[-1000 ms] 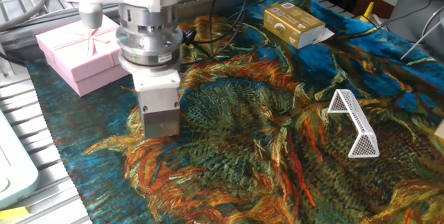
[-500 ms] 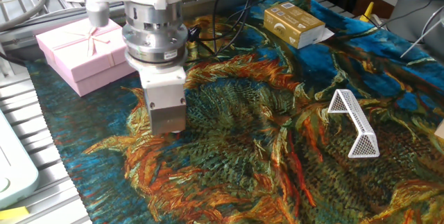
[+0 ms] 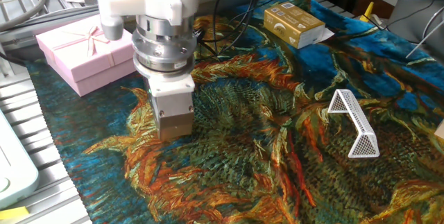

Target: Push the soccer ball into the goal

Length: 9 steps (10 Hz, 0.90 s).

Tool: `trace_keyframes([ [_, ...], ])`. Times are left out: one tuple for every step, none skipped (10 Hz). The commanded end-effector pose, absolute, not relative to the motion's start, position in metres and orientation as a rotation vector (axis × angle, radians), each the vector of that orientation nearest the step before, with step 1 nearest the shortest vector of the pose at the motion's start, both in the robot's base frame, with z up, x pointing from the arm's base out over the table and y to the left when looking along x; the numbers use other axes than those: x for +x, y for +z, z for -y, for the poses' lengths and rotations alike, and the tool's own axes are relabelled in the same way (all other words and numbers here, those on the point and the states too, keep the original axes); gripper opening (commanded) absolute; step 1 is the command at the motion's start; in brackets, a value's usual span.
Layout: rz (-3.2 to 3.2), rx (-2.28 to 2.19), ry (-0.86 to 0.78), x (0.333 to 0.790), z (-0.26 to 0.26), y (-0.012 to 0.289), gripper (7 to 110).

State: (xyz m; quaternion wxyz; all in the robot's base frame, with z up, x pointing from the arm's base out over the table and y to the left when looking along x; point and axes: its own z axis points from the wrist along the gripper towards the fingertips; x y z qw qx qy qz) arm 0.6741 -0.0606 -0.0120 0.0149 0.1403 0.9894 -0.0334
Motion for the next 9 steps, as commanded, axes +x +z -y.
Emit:
trace_keyframes([
  [-3.127,0.444,-0.088,0.659,0.054,-0.003,7],
  [-3.113,0.437,-0.095,0.659,0.055,-0.003,7],
  [-3.086,0.422,-0.117,0.661,0.060,-0.005,7],
  [-3.078,0.415,-0.136,0.660,0.065,-0.006,7],
  [-3.073,0.404,-0.152,0.659,0.070,-0.007,7],
  [-3.072,0.404,-0.149,0.656,0.072,-0.007,7],
  [-3.070,0.406,-0.144,0.652,0.073,-0.007,7],
  [-3.071,0.431,-0.113,0.650,0.068,-0.008,7],
  [-3.079,0.474,-0.041,0.646,0.056,-0.008,7],
])
